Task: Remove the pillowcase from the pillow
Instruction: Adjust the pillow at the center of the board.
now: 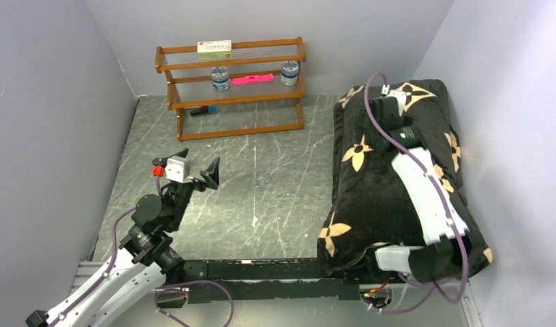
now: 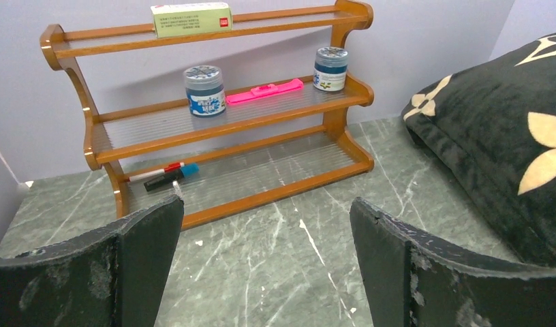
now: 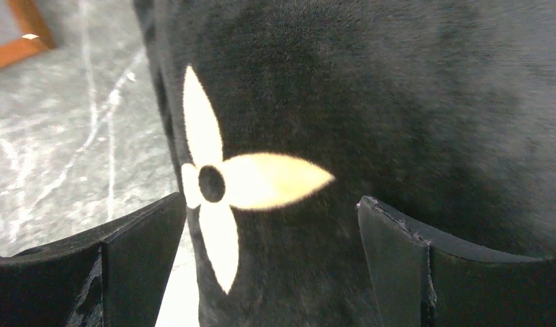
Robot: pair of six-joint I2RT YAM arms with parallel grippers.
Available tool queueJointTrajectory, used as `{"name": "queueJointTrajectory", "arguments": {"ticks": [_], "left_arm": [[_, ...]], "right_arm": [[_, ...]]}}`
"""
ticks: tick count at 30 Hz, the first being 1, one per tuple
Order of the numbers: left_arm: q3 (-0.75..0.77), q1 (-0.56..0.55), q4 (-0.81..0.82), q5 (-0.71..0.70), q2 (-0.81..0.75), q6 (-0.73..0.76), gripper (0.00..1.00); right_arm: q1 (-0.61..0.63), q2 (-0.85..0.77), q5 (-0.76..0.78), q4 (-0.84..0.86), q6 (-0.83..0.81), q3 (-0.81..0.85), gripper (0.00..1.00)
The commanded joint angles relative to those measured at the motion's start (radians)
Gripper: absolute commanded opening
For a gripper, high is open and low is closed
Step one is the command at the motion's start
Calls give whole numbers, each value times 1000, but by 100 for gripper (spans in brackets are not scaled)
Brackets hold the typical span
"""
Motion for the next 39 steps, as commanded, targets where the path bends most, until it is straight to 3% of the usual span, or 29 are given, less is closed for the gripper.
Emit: {"name": "queueJointTrajectory", "arguments": {"ticks": [1,12,19,28,35,39], "left_arm": [[-9,-8,41,-20,-24,25,97],[-4,-9,29,-21,-21,23,97],[-8,-9,33,-26,-16,29,97],[-12,-10,40,-16,-7,29,97],[-17,-10,47,-16,-6,32,97],[-19,-10,50,-15,-6,31,97]], "right_arm": [[-4,166,147,-243,166,168,100],[18,228,-11,-131,5,206,100],[198,439,230,-215,-15,325,100],[247,696,374,-256,0,384,100],[237,905,615,-345,83,366,100],[221,990,609,-336,114,354,100]]}}
